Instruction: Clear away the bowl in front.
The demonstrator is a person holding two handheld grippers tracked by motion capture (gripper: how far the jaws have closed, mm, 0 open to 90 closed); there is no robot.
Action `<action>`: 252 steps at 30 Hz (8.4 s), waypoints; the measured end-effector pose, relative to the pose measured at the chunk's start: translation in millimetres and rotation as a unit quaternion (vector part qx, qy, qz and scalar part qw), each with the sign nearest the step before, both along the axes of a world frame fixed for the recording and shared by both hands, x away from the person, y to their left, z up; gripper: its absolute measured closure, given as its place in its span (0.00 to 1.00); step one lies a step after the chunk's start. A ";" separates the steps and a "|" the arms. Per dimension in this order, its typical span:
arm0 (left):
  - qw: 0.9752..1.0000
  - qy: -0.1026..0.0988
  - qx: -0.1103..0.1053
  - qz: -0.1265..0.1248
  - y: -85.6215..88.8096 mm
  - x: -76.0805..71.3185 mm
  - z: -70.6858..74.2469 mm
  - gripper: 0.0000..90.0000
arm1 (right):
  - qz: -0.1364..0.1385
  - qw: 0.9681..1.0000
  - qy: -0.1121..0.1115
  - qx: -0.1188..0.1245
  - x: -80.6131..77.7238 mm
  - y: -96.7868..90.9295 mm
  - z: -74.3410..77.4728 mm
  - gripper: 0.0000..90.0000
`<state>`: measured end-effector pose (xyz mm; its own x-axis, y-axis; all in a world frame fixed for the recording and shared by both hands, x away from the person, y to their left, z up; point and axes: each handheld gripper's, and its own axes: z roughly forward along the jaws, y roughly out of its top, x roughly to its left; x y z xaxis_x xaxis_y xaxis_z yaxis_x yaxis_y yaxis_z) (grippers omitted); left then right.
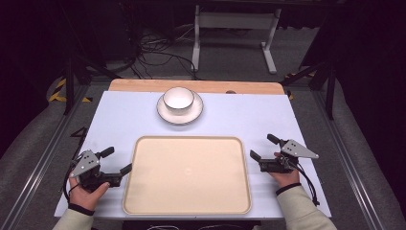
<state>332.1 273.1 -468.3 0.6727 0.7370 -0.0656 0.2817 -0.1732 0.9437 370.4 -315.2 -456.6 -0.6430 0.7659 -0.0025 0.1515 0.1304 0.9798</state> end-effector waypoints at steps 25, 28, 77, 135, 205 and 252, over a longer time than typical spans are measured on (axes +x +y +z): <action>1.000 0.002 -0.008 0.005 0.5 -0.9 6.2 0.07 | 0.001 1.000 -0.001 -0.003 0.0 0.6 0.0 0.03; 1.000 -0.002 -0.010 0.002 -0.6 0.8 10.7 0.07 | 0.002 1.000 -0.001 -0.002 0.1 0.6 0.0 0.03; 0.996 -0.024 0.013 -0.090 -58.4 75.8 106.0 0.08 | -0.002 1.000 0.004 -0.004 0.7 0.9 0.0 0.03; 0.979 0.036 0.123 -0.157 -136.3 216.8 110.2 0.21 | -0.001 1.000 0.003 -0.006 0.6 1.4 -0.1 0.03; 0.874 0.081 0.408 -0.251 -202.9 225.1 103.1 0.91 | 0.001 1.000 0.003 -0.005 0.5 0.9 0.0 0.03; 0.815 0.025 0.447 -0.368 -216.4 89.5 185.5 0.91 | 0.000 1.000 0.003 -0.007 0.1 1.5 0.0 0.03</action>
